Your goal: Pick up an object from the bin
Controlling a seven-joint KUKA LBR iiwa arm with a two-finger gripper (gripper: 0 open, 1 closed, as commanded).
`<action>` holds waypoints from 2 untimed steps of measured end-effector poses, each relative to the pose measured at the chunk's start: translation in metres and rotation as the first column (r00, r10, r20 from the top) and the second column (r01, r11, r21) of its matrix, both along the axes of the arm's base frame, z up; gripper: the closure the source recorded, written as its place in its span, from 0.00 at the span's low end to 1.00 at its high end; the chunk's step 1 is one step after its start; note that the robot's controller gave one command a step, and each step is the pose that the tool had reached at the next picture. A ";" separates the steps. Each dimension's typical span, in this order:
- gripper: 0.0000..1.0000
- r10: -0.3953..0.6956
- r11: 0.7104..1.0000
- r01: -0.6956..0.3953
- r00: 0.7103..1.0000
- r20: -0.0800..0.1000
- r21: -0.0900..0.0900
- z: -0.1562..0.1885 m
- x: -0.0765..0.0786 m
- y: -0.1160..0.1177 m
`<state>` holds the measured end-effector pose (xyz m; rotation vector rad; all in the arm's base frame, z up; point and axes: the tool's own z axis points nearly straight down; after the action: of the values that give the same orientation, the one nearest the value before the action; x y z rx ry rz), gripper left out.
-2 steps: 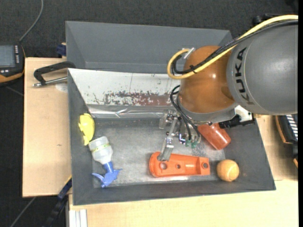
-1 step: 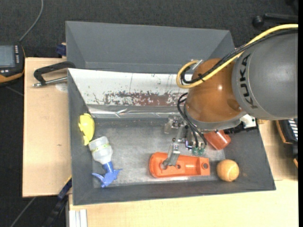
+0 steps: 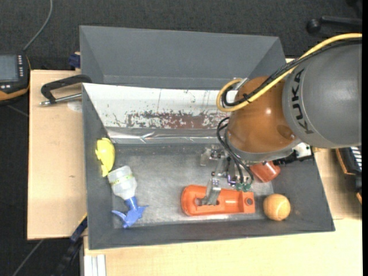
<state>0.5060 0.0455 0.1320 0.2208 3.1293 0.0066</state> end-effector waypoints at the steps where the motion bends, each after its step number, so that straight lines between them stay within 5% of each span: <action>1: 0.00 -0.049 0.999 0.049 0.999 -0.006 0.001 0.001 0.000 0.001; 2: 0.00 0.061 0.998 -0.061 0.998 0.002 0.000 -0.016 0.002 -0.002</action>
Offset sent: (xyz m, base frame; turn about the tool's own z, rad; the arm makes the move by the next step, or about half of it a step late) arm -0.0019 -0.0089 -0.0620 -0.3831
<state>0.5075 0.0434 0.1159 0.1246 3.1328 0.0075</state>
